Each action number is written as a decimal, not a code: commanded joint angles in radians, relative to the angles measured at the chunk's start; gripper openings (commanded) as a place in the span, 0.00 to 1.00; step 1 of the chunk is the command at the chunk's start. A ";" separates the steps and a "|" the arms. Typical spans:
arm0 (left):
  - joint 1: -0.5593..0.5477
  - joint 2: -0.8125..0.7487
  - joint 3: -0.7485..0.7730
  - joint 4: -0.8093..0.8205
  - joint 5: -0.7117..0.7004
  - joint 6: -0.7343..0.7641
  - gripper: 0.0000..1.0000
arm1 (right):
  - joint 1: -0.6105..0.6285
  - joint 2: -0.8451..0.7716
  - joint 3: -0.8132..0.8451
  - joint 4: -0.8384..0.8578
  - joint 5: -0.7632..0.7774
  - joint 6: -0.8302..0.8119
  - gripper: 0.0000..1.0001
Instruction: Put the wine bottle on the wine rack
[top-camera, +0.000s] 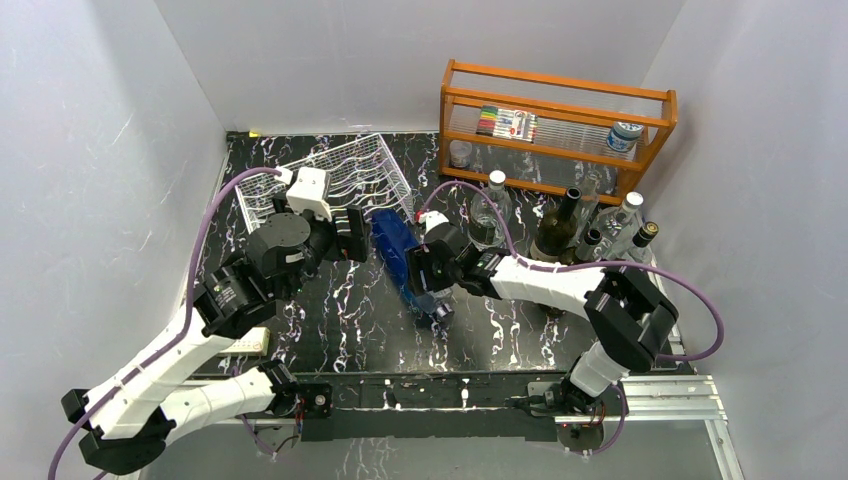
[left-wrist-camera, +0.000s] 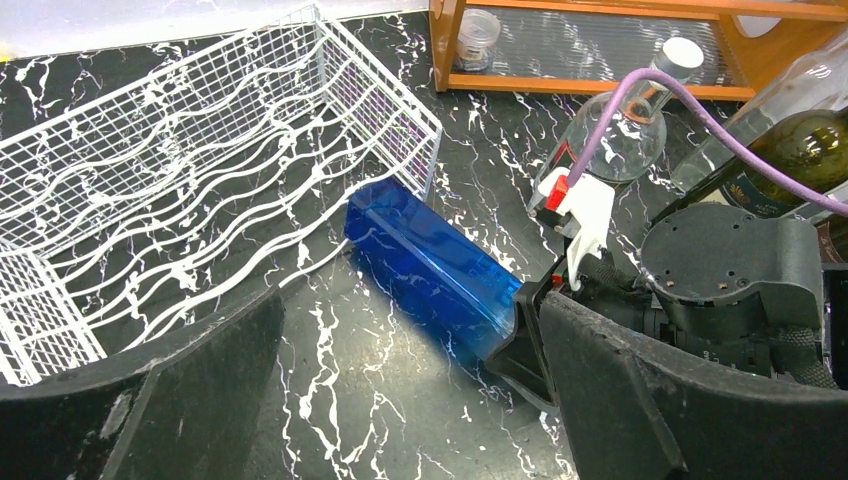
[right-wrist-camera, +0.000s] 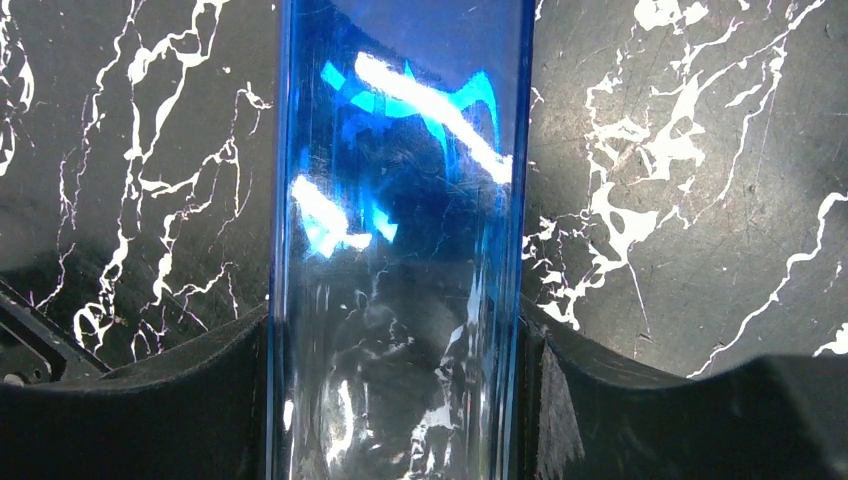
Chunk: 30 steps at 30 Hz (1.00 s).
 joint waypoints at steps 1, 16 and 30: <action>0.000 -0.001 -0.003 -0.005 -0.030 0.006 0.98 | 0.005 -0.072 0.045 0.251 0.031 -0.013 0.00; 0.000 0.022 0.015 -0.014 -0.021 0.001 0.98 | 0.000 0.068 0.148 0.327 0.116 -0.007 0.00; 0.001 0.015 0.043 -0.042 -0.042 0.012 0.98 | -0.040 0.235 0.290 0.426 0.202 -0.086 0.00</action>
